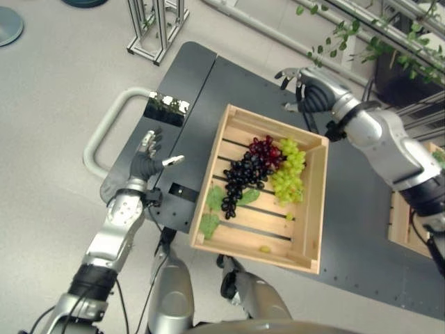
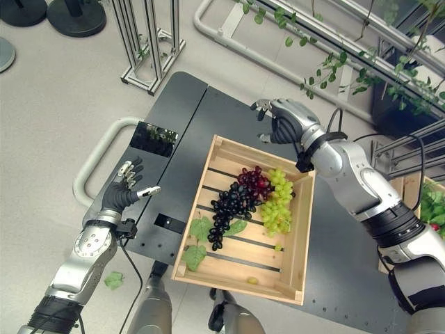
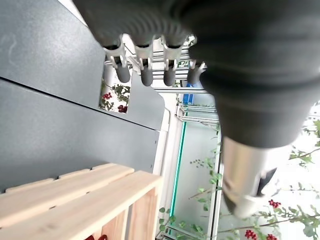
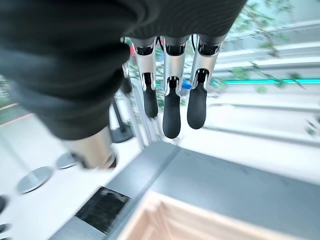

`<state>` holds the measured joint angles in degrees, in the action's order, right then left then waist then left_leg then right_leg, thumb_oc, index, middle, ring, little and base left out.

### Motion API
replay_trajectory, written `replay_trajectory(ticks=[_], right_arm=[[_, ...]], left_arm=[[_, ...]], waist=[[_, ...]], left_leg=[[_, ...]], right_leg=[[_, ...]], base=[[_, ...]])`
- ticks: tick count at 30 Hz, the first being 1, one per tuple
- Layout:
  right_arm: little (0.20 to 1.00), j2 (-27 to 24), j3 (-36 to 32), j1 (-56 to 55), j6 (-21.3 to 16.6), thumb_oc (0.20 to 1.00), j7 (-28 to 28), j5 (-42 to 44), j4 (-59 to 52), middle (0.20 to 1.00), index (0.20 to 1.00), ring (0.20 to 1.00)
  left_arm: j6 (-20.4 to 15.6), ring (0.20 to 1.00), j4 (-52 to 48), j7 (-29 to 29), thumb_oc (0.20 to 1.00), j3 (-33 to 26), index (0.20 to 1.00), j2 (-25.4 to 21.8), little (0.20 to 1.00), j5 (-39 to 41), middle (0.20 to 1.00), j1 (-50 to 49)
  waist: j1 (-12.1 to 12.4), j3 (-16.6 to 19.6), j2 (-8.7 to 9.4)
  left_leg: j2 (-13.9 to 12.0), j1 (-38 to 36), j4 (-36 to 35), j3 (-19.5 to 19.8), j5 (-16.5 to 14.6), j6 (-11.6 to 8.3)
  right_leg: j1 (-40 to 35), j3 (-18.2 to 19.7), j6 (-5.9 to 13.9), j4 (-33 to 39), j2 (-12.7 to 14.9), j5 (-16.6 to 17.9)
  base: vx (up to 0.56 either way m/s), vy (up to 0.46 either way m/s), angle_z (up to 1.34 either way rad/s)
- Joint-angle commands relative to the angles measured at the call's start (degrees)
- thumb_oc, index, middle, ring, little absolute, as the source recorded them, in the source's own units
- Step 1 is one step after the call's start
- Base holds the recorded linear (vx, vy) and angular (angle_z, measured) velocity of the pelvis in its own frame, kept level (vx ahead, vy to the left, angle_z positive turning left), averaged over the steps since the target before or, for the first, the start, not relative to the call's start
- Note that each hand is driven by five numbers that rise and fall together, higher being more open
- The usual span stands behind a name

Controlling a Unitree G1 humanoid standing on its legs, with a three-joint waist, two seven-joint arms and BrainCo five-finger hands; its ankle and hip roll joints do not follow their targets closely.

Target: Pick up the fruits from the basket on one side to the basket on the other side

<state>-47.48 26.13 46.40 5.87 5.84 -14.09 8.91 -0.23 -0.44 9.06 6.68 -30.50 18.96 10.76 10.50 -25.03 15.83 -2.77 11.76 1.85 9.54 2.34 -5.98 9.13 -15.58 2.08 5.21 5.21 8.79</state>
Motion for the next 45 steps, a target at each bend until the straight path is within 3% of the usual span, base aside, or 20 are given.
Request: replay_trajectory(ticks=[1, 2, 3, 7, 15, 26, 35, 41, 45], right_arm=[[1.0, 2.05, 3.41, 0.29, 0.7, 1.0, -1.79, -3.99, 7.3, 1.0, 1.0, 1.0], [1.0, 2.26, 3.63, 0.51, 0.52, 1.0, -1.96, -4.06, 7.73, 1.0, 1.0, 1.0], [1.0, 7.18, 5.58, 0.28, 1.08, 1.0, -3.44, -6.82, 15.93, 1.0, 1.0, 1.0], [1.0, 13.14, 8.11, 0.39, 1.38, 1.0, -5.74, -11.02, 25.5, 1.0, 1.0, 1.0], [1.0, 20.93, 11.14, 2.01, 2.81, 1.0, -8.67, -16.41, 40.05, 1.0, 1.0, 1.0], [1.0, 24.61, 15.41, 5.08, 4.03, 1.0, -8.78, -25.22, 52.28, 1.0, 1.0, 1.0], [1.0, 25.42, 20.12, 4.52, 4.39, 1.0, -5.21, -36.95, 56.77, 1.0, 1.0, 1.0], [1.0, 27.81, 18.43, 2.45, 5.2, 1.0, -6.08, -34.85, 57.96, 1.0, 1.0, 1.0], [1.0, 31.68, 13.02, 0.35, 5.61, 1.0, -10.45, -23.2, 58.01, 1.0, 1.0, 1.0]], left_arm=[[-3.24, 1.0, -4.2, 0.57, 1.0, 1.14, 1.0, 0.3, 1.0, 2.28, 1.0, -2.07], [-3.25, 1.0, -4.19, 0.59, 1.0, 1.11, 1.0, 0.27, 1.0, 2.29, 1.0, -2.12], [-3.79, 1.0, -4.66, 0.91, 1.0, 2.16, 1.0, 1.17, 1.0, 3.59, 1.0, -2.24], [-4.29, 1.0, -4.46, 1.7, 1.0, 3.33, 1.0, 2.39, 1.0, 4.48, 1.0, -1.58], [-4.84, 1.0, -3.64, 2.42, 1.0, 5.31, 1.0, 3.91, 1.0, 5.5, 1.0, -0.2], [-5.19, 1.0, -3.59, 2.33, 1.0, 7.05, 1.0, 4.88, 1.0, 5.98, 1.0, 0.96], [-5.13, 1.0, -3.45, 1.99, 1.0, 7.5, 1.0, 5.53, 1.0, 6.15, 1.0, 2.15], [-4.84, 1.0, -3.12, 2.32, 1.0, 7.72, 1.0, 6.25, 1.0, 6.71, 1.0, 3.32], [-4.72, 1.0, -3.24, 3.23, 1.0, 7.75, 1.0, 6.99, 1.0, 7.47, 1.0, 3.56]], waist=[[0.75, 2.82, -2.37], [0.73, 2.83, -2.36], [1.71, 1.89, -3.39], [2.69, 0.52, -4.6], [4.36, -1.36, -5.89], [6.28, -2.95, -5.71], [8.29, -4.14, -5.07], [9.24, -4.52, -5.05], [9.67, -4.59, -5.34]], left_leg=[[1.22, 1.61, -6.85, 1.97, 3.47, 2.75], [1.21, 1.58, -6.85, 1.96, 3.47, 2.75], [1.39, 2.03, -6.85, 2.3, 3.77, 2.92], [1.53, 2.67, -6.85, 2.76, 4.29, 2.94], [1.69, 4.16, -6.85, 3.82, 5.13, 2.7], [1.36, 5.75, -6.85, 5.46, 5.9, 2.05], [1.46, 7.04, -6.85, 7.92, 6.29, 1.45], [1.61, 8.09, -6.85, 9.79, 6.89, 1.06], [1.53, 8.48, -6.85, 10.37, 7.06, 0.93]], right_leg=[[-1.23, -0.26, 6.16, -1.46, 3.54, -3.27], [-1.25, -0.25, 6.15, -1.46, 3.53, -3.26], [-1.03, -0.44, 6.1, -1.5, 3.64, -3.14], [-0.61, -0.84, 6.05, -1.69, 3.69, -2.99], [-0.12, -1.77, 5.9, -1.27, 3.58, -2.63], [0.41, -3.14, 5.63, -1.01, 2.99, -2.67], [0.24, -5.22, 5.32, -1.47, 2.75, -3.4], [0.09, -6.72, 4.95, -2.03, 2.59, -4.34], [0.05, -7.38, 4.82, -1.88, 2.39, -4.43]], base=[[0.0, 0.0, 0.0], [0.0, 0.0, 0.0], [0.0, 0.0, 0.0], [-0.01, 0.003, 0.01], [-0.01, -0.008, 0.05], [0.0, -0.022, 0.09], [0.01, -0.046, 0.13], [0.03, -0.057, 0.22], [0.0, -0.008, 0.17]])
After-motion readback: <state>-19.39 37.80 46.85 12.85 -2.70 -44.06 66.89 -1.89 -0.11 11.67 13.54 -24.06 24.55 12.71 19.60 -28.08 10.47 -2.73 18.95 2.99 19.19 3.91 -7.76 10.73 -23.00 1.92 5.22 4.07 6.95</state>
